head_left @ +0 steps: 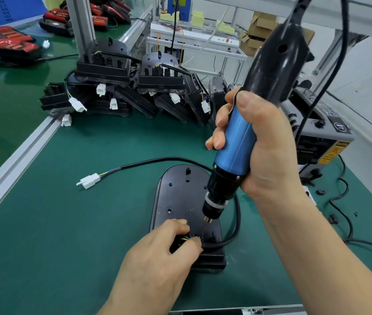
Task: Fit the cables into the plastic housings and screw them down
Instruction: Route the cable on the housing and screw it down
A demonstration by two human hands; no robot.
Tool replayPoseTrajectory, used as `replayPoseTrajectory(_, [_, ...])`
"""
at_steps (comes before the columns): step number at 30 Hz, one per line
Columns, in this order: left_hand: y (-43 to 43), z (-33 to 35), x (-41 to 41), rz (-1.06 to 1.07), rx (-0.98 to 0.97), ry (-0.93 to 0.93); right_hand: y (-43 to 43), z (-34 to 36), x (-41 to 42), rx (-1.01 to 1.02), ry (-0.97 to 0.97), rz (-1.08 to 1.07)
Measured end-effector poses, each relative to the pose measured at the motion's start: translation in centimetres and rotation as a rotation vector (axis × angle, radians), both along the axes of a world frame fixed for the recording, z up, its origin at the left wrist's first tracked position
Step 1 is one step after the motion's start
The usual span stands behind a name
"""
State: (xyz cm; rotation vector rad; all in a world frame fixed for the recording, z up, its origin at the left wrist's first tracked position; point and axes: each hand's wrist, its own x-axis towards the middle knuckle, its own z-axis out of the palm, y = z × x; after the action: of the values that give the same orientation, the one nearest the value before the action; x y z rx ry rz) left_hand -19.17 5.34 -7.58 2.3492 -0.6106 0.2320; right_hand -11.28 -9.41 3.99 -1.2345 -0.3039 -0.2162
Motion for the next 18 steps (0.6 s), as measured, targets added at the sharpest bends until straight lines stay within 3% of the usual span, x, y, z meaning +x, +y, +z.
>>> replayPoseTrajectory(6, [-0.1, -0.5, -0.2, -0.02, 0.058, -0.217, 0.0, -0.2, 0.2, -0.005, 0.005, 0.003])
replayPoseTrajectory(12, [0.1, -0.6, -0.1, -0.017, 0.043, -0.242, -1.1, -0.6, 0.6, 0.046, 0.055, -0.059])
replayPoseTrajectory(18, [0.1, -0.3, 0.0, -0.029, 0.031, -0.216, -5.0, -0.7, 0.3, 0.25, 0.124, -0.172])
